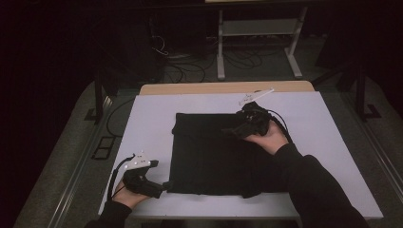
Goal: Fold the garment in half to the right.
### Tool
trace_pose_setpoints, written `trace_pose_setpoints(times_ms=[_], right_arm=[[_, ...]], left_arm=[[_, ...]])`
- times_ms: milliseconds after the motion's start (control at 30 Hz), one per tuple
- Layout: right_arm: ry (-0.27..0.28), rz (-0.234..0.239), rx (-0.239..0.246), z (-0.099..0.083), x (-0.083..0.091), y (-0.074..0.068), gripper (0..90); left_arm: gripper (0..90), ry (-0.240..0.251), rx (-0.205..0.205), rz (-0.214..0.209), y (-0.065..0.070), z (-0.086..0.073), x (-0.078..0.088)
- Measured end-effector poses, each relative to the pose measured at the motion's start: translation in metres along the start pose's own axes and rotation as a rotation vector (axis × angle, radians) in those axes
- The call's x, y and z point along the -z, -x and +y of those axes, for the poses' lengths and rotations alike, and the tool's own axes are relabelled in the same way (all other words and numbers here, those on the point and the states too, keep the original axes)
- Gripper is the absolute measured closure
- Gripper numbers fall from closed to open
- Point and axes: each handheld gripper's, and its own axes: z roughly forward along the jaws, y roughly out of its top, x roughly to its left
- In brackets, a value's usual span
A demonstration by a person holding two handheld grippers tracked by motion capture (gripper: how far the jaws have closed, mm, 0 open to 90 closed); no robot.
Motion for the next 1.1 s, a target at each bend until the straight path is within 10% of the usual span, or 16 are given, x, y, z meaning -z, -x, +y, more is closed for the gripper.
trace_pose_setpoints(times_ms=[1100], right_arm=[[-0.031, -0.003, 0.031, 0.056, -0.059, 0.01, 0.0]], left_arm=[[0.0, -0.139, -0.057, -0.105, 0.011, -0.009, -0.017]])
